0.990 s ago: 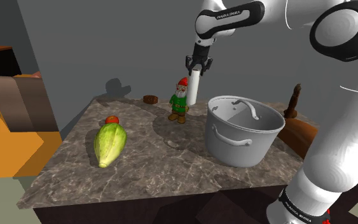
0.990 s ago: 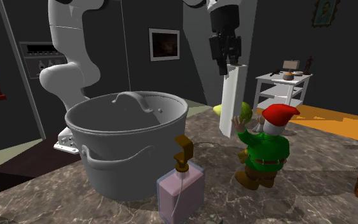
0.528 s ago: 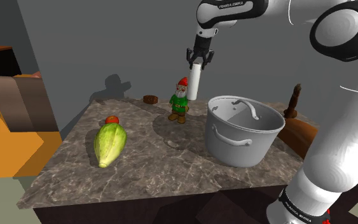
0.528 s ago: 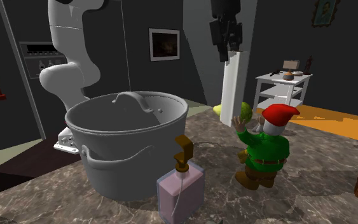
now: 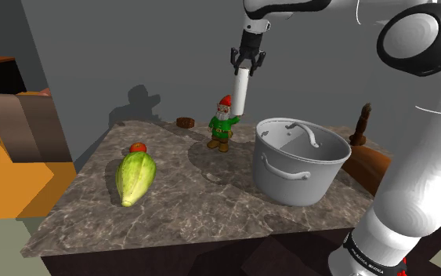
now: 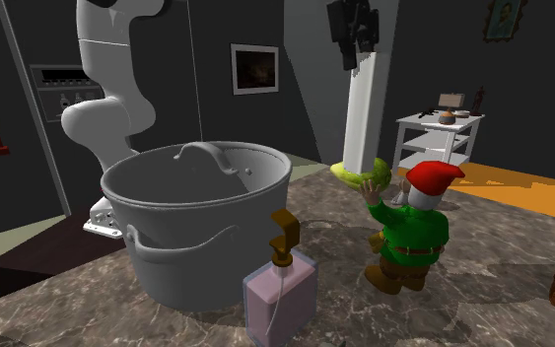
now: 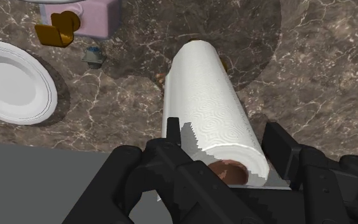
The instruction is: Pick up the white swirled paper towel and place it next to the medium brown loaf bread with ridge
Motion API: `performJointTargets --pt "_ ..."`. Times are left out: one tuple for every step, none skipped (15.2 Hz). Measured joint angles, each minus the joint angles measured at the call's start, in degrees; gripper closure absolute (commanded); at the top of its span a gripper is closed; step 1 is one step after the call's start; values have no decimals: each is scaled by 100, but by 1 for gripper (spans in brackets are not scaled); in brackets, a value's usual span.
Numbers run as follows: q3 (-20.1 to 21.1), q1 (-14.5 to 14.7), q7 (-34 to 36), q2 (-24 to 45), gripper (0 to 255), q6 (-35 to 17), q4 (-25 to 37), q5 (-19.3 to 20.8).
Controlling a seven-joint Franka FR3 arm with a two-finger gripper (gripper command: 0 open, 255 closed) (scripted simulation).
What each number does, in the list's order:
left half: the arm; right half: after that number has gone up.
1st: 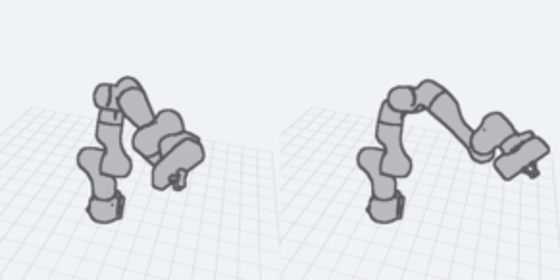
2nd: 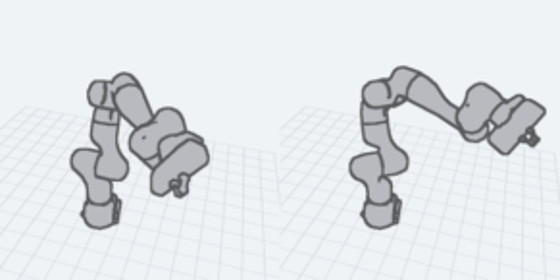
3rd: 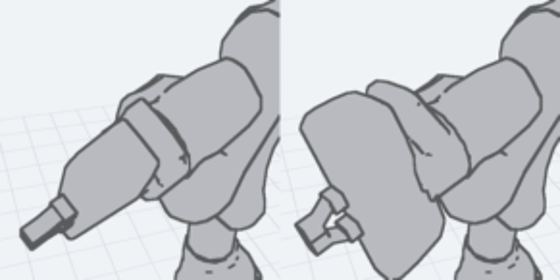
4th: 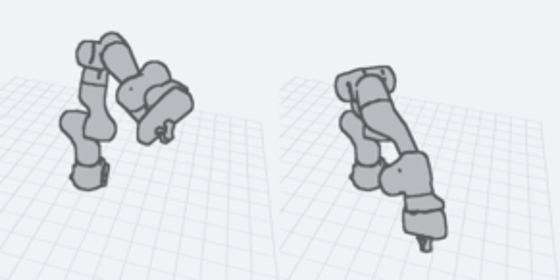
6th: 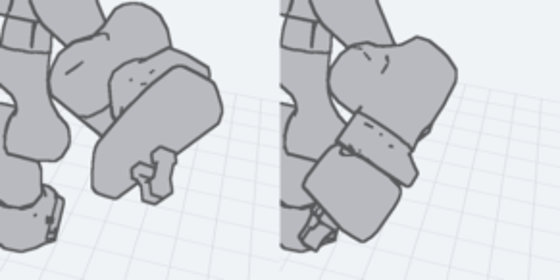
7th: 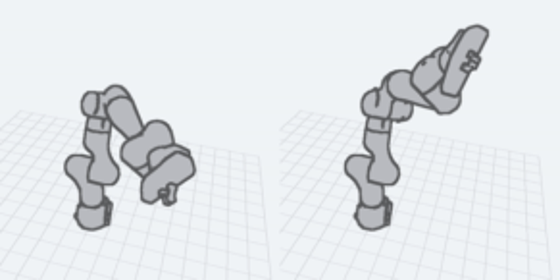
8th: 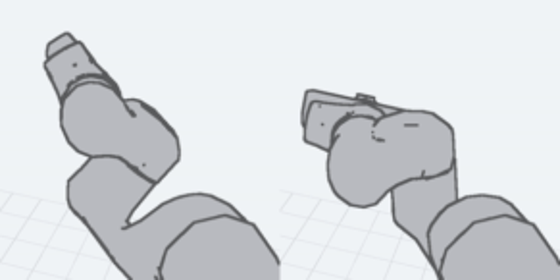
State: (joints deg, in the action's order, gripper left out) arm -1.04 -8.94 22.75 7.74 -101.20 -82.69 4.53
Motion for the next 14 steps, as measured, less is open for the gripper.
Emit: performJointTargets --pt "-7 -10 -24 13 255 89 104 -6" --pt "-7 -9 -30 54 255 185 242 -7" --pt "-6 -8 -36 106 255 280 388 -9" --pt "-4 -5 -37 122 255 362 485 -9" --pt "-2 -1 -37 133 255 438 573 -9" --pt "-23 -35 -96 100 255 473 578 -22" --pt "-56 -85 -177 37 255 456 504 -39" --pt "-93 -138 -263 -125 255 417 308 -55" --pt "-143 -206 -380 -184 255 414 256 -80" --pt "-191 -269 -487 -310 255 368 89 -100" --pt "-252 -344 -621 -403 255 319 -44 -126" --pt "-317 -421 -763 -462 255 295 -119 -155" --pt "-384 -499 -905 -523 255 237 -229 -181" --pt "-444 -564 -1032 -627 255 189 -377 -197"
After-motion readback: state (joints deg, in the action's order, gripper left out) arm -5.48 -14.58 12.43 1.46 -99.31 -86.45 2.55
